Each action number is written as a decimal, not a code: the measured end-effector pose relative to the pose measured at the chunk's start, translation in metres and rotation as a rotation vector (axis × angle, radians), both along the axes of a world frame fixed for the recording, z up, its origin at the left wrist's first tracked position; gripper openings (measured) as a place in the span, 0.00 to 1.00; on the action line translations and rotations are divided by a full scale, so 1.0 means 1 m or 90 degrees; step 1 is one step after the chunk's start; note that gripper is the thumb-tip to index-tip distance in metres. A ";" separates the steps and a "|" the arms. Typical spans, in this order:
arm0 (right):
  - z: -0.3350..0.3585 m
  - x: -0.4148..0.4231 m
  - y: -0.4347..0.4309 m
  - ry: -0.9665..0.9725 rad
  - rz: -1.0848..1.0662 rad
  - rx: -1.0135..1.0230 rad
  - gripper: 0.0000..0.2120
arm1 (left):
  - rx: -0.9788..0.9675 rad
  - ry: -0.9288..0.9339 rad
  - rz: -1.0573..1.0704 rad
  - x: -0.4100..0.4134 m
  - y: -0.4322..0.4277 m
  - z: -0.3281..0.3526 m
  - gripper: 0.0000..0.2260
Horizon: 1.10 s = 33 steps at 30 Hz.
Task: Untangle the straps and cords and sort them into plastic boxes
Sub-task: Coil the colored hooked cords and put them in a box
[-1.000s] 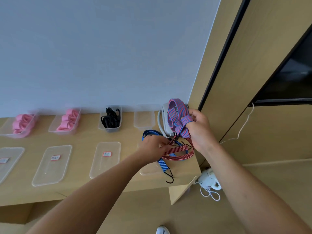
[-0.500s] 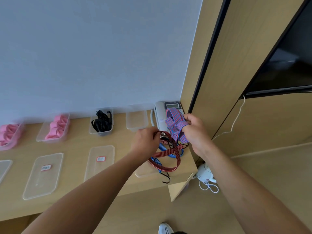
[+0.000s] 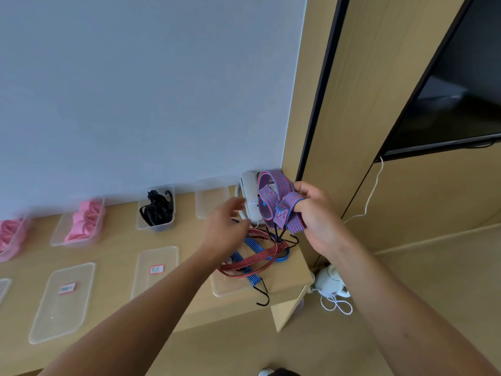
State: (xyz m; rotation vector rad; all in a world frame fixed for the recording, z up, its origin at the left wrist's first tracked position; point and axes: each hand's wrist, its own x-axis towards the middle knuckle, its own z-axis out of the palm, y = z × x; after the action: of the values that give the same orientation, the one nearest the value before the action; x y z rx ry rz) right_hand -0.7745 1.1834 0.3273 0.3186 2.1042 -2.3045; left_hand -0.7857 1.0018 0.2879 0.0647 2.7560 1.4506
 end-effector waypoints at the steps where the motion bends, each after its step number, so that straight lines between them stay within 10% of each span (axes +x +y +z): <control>1: 0.005 0.002 -0.004 0.005 0.000 -0.017 0.12 | 0.033 0.017 -0.058 0.012 0.000 0.009 0.17; 9: 0.028 0.034 -0.034 0.011 -0.007 -0.119 0.12 | -0.050 0.168 -0.146 0.078 -0.021 0.034 0.23; 19: 0.032 0.107 -0.063 0.025 -0.038 -0.179 0.11 | 0.011 0.251 -0.136 0.137 -0.036 0.028 0.03; 28: 0.025 0.194 -0.050 -0.047 -0.060 -0.024 0.08 | 0.202 0.176 -0.208 0.184 -0.043 0.041 0.06; 33: 0.030 0.231 -0.046 -0.062 0.204 0.111 0.11 | 0.194 0.206 -0.209 0.187 -0.036 0.059 0.14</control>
State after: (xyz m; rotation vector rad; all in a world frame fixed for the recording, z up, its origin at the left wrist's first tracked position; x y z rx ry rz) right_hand -0.5439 1.1374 0.3574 0.0838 2.1309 -1.8980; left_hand -0.5983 0.9657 0.3468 0.7811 2.5422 1.8750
